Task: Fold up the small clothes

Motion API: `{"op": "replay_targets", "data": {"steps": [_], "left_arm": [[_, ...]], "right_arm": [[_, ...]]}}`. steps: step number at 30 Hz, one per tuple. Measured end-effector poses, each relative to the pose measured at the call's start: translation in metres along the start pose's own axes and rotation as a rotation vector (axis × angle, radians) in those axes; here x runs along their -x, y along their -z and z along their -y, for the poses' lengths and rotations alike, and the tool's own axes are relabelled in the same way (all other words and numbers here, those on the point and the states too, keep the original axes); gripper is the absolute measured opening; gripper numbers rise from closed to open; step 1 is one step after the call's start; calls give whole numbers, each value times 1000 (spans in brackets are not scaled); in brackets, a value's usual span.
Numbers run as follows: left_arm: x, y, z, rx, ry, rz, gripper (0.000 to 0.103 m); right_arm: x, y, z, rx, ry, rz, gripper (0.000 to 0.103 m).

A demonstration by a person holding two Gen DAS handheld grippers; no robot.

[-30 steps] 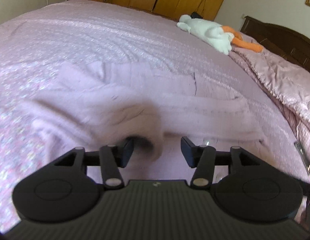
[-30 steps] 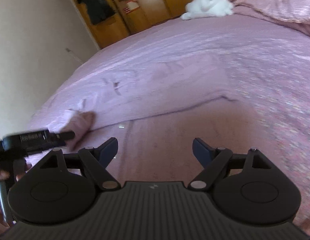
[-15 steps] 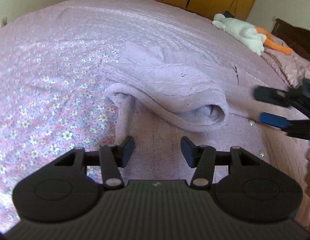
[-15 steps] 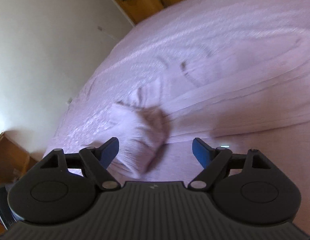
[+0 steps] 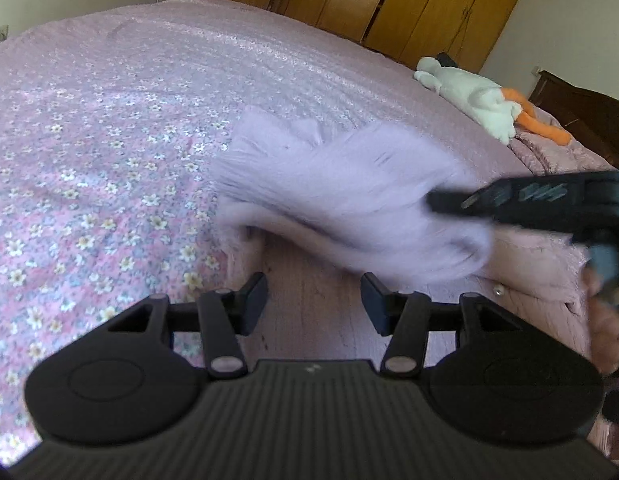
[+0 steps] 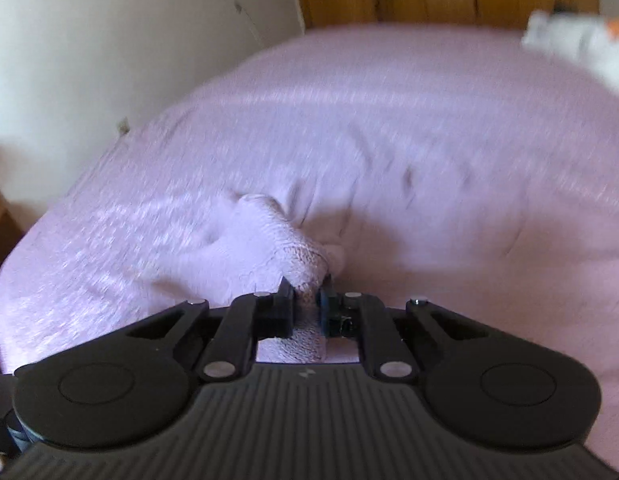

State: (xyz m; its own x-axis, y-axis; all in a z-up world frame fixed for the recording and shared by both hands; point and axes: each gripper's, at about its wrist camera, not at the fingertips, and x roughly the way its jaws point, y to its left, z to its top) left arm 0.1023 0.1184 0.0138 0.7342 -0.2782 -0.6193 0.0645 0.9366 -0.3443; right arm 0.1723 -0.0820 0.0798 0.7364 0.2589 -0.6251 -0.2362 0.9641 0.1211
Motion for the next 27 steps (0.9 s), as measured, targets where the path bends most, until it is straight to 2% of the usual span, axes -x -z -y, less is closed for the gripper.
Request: {"op": "replay_targets", "data": {"steps": [3,6,7,8,12,13,17,22,24,27], "left_arm": [[-5,-2,1,7,-4,-8,53],[-6,-1,2,-2,-7,-8,53],[-6,0,3,-6,-8,-6,53],[-5,0,3,-8,-8,-5,53],[-6,2,4,-32,-13,-5,53],[-6,2,5,-39,-15,-7,53],[-8,1,4,-37,-18,-17,53],[-9,0,5,-65,-18,-28,53],[-10,-1,6,-80,-20,-33,54],[-11,-1,6,-98,-21,-38,54]], "right_arm": [[-6,3,10,46,76,-11,13],[-25,15,27,12,117,-121,14],[-29,19,31,6,118,-149,18],[-31,22,32,2,114,-161,27],[-14,17,26,14,119,-121,45],[-7,14,22,38,114,-102,48],[14,9,-7,173,66,-59,51],[1,4,-33,188,-119,-132,53],[-10,6,-42,210,-142,-153,55],[-26,10,-48,238,-127,-181,65]]}}
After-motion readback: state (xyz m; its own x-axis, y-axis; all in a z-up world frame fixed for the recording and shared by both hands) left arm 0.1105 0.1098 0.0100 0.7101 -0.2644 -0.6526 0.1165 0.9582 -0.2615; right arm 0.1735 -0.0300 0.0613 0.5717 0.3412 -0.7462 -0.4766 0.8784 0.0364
